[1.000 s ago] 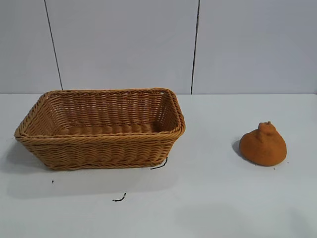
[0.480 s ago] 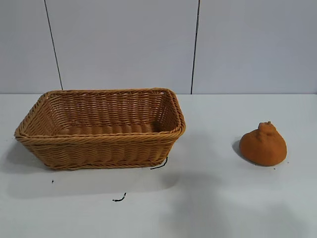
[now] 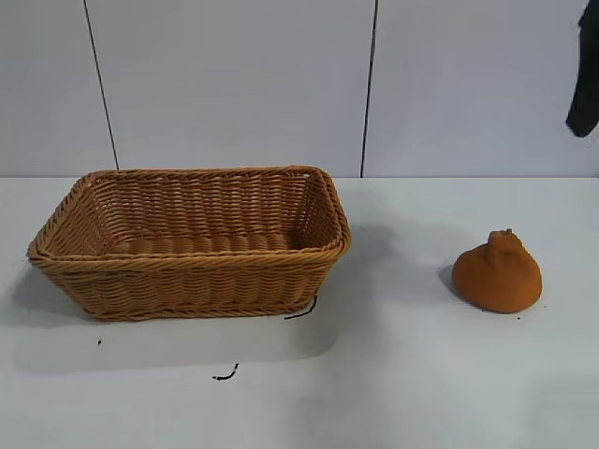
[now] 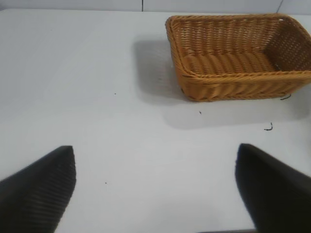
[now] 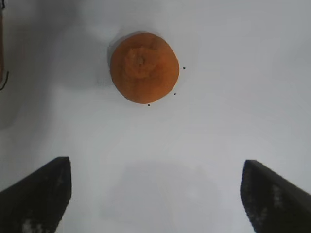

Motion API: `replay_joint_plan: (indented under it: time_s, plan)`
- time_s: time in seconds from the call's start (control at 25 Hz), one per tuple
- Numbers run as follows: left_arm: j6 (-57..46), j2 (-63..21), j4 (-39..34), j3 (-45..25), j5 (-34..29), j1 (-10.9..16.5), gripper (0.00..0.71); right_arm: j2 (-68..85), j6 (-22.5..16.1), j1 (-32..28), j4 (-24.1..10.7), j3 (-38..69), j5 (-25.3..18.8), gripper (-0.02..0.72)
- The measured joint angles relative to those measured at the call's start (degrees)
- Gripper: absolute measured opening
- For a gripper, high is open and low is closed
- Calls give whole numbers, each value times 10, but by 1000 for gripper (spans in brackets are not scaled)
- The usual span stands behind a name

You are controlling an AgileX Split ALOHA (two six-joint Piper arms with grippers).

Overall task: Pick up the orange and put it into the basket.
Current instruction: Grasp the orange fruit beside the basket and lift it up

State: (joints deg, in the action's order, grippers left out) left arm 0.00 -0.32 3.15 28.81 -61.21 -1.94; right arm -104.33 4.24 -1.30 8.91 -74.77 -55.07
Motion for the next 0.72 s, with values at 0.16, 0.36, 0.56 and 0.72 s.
replay_joint_plan:
  time_s: [0.16,0.36,0.56,0.72]
  plan:
    - [0,0,0,0,0,0,639,-61,9,0,11,0,61,675]
    - [0,0,0,0,0,0,639,-117,30,0,40,0,101,675]
    - [0,0,0,0,0,0,639,-139,32,0,45,0,142,645]
    - [0,0,0,0,0,0,639,-139,33,0,47,-1,156,485]
